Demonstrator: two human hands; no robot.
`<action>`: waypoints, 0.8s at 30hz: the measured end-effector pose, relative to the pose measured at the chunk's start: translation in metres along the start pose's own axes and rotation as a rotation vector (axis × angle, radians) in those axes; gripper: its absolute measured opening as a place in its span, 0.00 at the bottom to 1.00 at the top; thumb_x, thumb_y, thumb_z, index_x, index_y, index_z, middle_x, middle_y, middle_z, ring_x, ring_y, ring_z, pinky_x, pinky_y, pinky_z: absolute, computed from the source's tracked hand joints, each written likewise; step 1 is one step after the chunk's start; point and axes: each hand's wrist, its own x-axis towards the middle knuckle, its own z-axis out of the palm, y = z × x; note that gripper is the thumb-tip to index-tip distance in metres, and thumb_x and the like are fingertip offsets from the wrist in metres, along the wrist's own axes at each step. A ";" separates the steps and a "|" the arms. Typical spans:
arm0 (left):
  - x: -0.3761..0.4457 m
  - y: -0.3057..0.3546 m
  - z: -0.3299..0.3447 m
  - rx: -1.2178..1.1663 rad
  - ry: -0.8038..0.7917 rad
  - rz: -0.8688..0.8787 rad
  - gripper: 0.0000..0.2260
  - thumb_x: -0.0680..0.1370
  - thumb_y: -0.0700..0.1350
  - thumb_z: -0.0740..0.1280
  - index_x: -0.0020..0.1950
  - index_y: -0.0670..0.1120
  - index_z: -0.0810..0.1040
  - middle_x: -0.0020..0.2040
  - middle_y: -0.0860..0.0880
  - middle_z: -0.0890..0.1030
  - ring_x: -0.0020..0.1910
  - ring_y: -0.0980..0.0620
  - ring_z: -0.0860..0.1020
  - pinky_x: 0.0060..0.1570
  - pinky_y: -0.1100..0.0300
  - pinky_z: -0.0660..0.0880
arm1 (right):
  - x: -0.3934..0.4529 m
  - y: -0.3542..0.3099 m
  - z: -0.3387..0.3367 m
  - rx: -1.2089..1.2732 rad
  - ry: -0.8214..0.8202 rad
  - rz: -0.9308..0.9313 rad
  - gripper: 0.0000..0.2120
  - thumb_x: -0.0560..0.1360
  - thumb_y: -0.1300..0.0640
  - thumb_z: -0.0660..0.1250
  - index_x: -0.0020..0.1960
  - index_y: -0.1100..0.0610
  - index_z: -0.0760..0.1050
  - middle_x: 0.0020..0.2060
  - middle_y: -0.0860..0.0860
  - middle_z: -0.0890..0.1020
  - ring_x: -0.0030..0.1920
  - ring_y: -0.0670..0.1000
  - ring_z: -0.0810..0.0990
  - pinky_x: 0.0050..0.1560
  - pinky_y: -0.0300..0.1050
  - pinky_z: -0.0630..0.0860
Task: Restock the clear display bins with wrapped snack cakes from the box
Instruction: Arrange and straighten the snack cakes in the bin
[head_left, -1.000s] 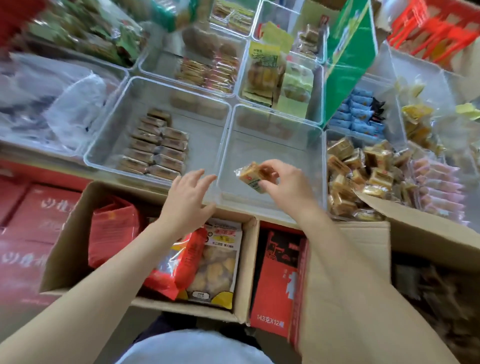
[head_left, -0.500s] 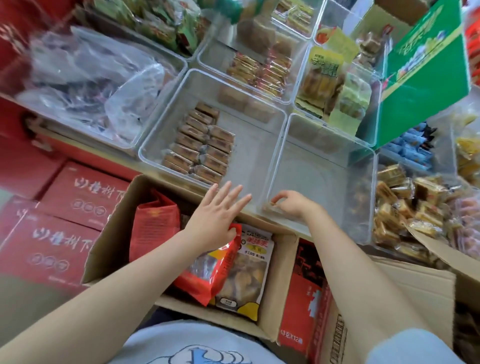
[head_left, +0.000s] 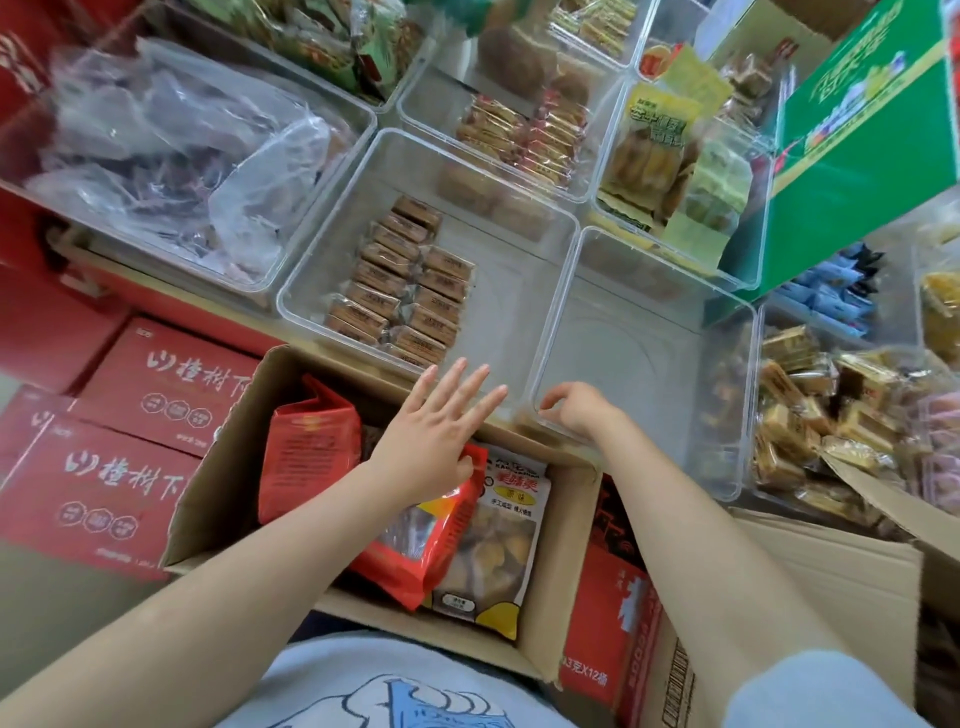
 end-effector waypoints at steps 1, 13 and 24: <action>0.000 0.001 -0.001 0.001 0.005 0.000 0.40 0.79 0.52 0.61 0.81 0.56 0.36 0.82 0.49 0.37 0.79 0.47 0.31 0.76 0.46 0.30 | -0.003 0.002 -0.003 0.008 0.009 -0.007 0.14 0.79 0.53 0.69 0.63 0.55 0.79 0.63 0.53 0.79 0.64 0.55 0.76 0.60 0.45 0.70; 0.017 0.159 -0.063 -0.483 0.036 -0.005 0.17 0.81 0.48 0.64 0.70 0.49 0.75 0.68 0.50 0.75 0.67 0.49 0.72 0.66 0.55 0.66 | -0.213 0.147 -0.079 0.592 0.507 -0.375 0.04 0.79 0.54 0.69 0.50 0.51 0.82 0.41 0.49 0.85 0.43 0.47 0.84 0.47 0.42 0.80; -0.017 0.382 -0.010 -0.894 -0.228 0.126 0.39 0.79 0.58 0.68 0.82 0.59 0.46 0.82 0.60 0.48 0.79 0.56 0.55 0.74 0.55 0.59 | -0.262 0.358 -0.039 0.500 0.752 -0.018 0.05 0.78 0.51 0.69 0.46 0.52 0.81 0.40 0.43 0.82 0.42 0.41 0.79 0.46 0.40 0.77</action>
